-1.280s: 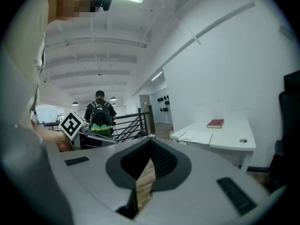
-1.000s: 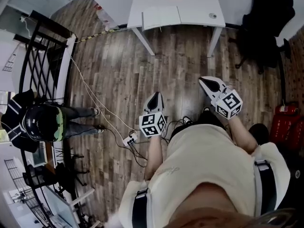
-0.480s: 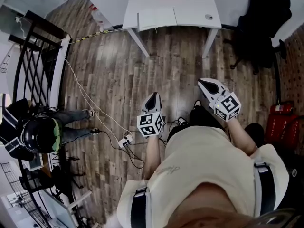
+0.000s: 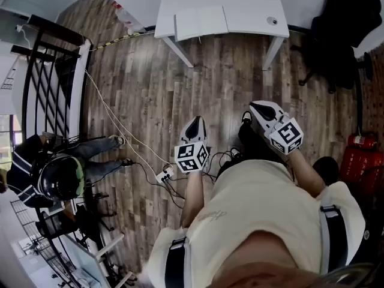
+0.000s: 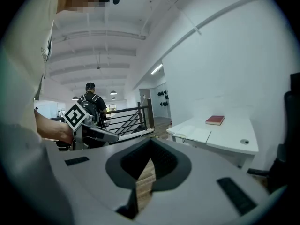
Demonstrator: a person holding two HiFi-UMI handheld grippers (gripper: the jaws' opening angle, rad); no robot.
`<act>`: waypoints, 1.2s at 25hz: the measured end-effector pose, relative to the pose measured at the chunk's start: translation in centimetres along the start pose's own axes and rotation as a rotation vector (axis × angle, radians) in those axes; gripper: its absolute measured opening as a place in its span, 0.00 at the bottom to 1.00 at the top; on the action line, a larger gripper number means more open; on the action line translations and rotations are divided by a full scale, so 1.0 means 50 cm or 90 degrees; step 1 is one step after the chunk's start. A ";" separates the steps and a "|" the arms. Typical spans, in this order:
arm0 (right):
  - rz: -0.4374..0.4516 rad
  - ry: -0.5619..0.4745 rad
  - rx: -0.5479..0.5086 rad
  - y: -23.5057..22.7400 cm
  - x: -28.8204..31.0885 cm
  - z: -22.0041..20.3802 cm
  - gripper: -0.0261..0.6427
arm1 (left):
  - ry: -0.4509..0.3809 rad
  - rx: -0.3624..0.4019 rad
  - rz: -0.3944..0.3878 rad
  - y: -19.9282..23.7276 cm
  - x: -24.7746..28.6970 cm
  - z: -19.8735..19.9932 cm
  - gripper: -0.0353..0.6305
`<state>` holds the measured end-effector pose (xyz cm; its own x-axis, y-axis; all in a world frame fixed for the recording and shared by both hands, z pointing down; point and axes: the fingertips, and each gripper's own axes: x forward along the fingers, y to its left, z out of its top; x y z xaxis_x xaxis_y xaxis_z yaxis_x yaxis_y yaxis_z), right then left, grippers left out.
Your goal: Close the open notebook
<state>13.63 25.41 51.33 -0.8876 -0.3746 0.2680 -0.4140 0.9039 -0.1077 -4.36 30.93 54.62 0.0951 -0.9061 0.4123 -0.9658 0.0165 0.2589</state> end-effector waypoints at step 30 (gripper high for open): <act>0.094 -0.020 0.015 -0.287 0.318 0.109 0.05 | -0.025 0.028 0.049 0.117 0.283 0.250 0.09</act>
<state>4.33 5.37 51.93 -0.9448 -0.2451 0.2173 -0.2832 0.9446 -0.1658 -11.70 12.91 51.05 0.0116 -0.9190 0.3942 -0.9795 0.0689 0.1895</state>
